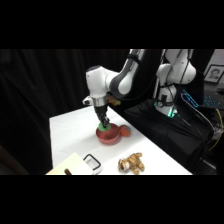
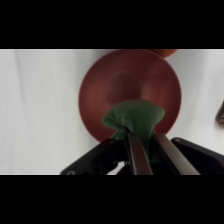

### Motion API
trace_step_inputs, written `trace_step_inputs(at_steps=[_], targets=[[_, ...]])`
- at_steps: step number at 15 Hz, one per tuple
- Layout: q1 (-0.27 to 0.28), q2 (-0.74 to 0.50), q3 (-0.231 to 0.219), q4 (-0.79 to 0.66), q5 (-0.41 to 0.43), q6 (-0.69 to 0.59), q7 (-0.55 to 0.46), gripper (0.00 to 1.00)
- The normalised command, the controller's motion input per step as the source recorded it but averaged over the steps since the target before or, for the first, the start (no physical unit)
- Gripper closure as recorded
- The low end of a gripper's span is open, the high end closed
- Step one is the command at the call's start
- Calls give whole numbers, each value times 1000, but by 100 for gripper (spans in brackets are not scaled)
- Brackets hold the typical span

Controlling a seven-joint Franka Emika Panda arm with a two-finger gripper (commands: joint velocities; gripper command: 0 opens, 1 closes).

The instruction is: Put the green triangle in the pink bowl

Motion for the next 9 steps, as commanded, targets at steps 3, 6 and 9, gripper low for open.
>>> trace_step_inputs(at_steps=[3, 6, 9], targets=[[61, -166, -54, -329, 92, 309, 10, 95], [55, -76, -44, -214, 104, 305, 5, 95], [47, 8, -39, -109, 103, 318, 2, 94]])
